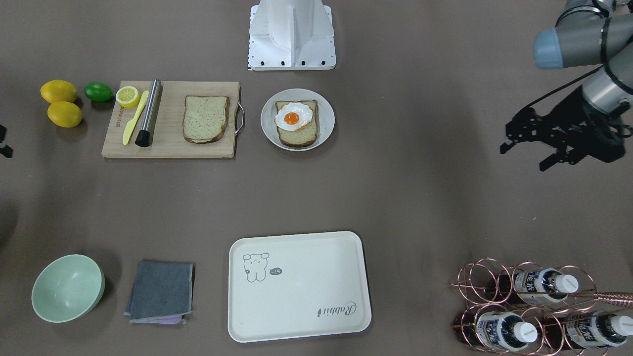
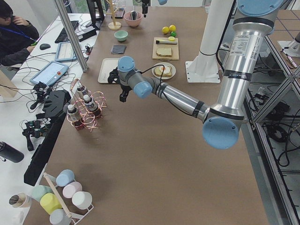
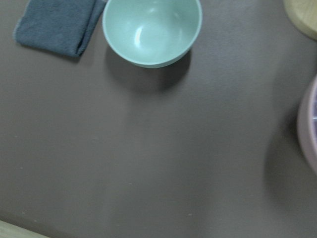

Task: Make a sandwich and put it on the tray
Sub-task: 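Lower the right gripper to the board's bread slice while the left arm advances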

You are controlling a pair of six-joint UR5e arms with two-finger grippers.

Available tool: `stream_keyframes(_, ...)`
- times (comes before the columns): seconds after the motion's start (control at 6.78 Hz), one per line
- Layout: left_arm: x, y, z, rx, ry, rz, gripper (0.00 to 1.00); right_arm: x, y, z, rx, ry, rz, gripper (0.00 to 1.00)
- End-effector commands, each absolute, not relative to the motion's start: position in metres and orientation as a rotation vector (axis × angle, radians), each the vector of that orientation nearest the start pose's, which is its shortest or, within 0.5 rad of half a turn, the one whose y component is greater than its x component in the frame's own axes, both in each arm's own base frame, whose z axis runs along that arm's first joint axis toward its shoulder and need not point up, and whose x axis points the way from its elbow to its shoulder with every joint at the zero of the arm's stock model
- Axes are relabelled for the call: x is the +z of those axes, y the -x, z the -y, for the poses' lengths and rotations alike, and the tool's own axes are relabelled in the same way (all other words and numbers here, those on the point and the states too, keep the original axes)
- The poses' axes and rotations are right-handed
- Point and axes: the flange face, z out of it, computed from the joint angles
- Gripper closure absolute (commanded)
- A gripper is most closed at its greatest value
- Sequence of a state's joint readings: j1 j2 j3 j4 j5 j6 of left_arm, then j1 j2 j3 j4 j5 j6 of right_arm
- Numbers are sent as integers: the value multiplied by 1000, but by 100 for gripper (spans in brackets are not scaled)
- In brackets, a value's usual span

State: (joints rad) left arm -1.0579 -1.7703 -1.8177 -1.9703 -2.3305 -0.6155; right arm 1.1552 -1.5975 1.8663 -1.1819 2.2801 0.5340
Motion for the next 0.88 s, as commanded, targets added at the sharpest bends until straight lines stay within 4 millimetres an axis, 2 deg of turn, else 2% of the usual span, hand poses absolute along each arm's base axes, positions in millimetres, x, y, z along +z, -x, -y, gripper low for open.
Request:
stream_keyframes(0.0, 346, -297, 480, 147, -250, -1100, 3, 426, 211, 441, -61, -204, 945, 0)
stream_keyframes(0.15, 336, -338, 461, 122, -255, -1088, 3, 412, 248, 423, -21, -178, 943, 0)
stream_keyframes(0.29, 332, -365, 443, 105, -268, -1107, 3, 396, 279, 402, 67, -147, 948, 0)
stream_keyframes(0.44, 325, -379, 436, 101, -274, -1116, 3, 388, 300, 386, 107, -134, 947, 2)
stream_keyframes(0.59, 319, -395, 427, 97, -286, -1113, 3, 389, 325, 368, 128, -118, 935, 3)
stream_keyframes(0.74, 311, -406, 422, 90, -299, -1116, 3, 388, 353, 346, 175, -110, 960, 9)
